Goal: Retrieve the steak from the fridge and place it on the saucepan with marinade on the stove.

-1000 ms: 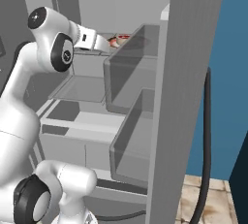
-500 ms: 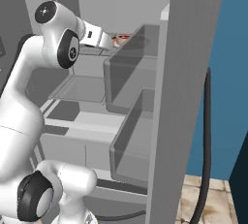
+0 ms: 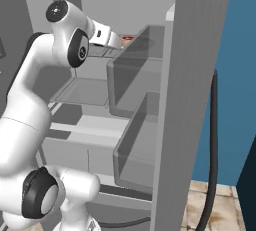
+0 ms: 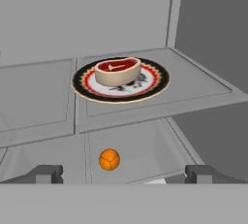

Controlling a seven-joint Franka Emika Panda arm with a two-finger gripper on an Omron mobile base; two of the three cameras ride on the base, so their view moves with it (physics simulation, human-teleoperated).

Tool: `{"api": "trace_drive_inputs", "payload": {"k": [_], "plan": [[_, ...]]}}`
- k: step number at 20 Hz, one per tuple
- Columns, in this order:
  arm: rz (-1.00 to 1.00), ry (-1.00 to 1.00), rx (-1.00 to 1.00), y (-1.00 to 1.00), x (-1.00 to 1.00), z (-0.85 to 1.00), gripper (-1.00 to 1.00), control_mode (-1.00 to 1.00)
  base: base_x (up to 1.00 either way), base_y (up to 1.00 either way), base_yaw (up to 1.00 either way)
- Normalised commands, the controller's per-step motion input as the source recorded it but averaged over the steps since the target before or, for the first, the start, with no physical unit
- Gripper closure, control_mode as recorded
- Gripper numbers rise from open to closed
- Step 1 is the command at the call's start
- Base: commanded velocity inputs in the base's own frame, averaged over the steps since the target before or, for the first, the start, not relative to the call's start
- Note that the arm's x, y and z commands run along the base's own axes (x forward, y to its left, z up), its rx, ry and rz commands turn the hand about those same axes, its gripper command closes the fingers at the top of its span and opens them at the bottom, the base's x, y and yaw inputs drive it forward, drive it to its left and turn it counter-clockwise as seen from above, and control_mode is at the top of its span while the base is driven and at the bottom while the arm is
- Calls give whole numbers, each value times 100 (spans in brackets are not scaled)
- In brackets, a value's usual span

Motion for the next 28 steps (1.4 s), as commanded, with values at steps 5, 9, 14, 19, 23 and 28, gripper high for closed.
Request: {"api": "trace_drive_inputs", "payload": {"k": [5, 9, 14, 19, 23, 28], "plan": [[0, 1, 0, -1, 34, 0, -100, -100, 0, 0, 0], [2, 0, 0, -9, 37, 0, -100, -100, 0, 0, 0], [5, 0, 0, -20, 35, -6, -100, -100, 0, 0, 0], [5, 0, 0, -24, 28, -14, -100, -100, 0, 0, 0], [1, 0, 0, -14, 33, -3, -100, -100, 0, 0, 0], [0, 2, 0, -6, 44, 0, -100, -100, 0, 0, 0]]}}
